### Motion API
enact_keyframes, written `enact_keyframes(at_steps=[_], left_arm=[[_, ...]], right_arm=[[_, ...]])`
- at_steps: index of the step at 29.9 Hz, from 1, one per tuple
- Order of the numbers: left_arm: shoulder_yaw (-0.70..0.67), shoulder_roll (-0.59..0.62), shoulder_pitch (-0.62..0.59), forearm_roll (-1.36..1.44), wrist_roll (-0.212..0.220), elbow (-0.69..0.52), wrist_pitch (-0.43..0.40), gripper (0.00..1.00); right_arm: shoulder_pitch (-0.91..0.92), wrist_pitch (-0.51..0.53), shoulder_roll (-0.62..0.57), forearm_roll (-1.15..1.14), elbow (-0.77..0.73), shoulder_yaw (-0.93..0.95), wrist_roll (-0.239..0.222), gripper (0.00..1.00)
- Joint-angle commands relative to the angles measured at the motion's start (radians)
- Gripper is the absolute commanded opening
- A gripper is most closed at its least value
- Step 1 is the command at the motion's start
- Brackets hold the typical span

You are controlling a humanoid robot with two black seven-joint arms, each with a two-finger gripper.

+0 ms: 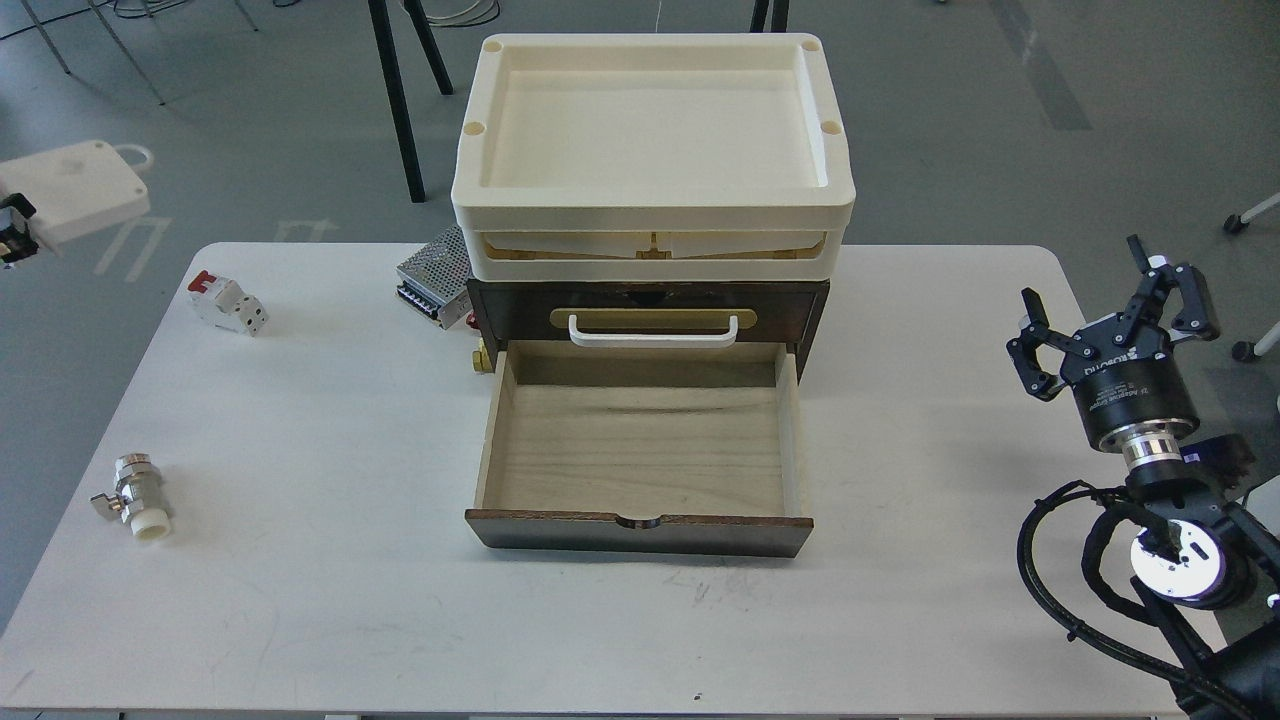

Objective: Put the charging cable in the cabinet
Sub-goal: 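Lift the cable with the left gripper up over the cabinet top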

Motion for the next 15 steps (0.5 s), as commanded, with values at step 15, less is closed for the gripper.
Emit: enact_keyframes(at_steps=[15], left_arm=[[-0.048,0.18,-0.725,-0.138,0.0,-0.374,-0.489,0.0]], right_arm=[[0.0,-0.002,0.0,0.0,0.0,0.002,0.0,0.99]])
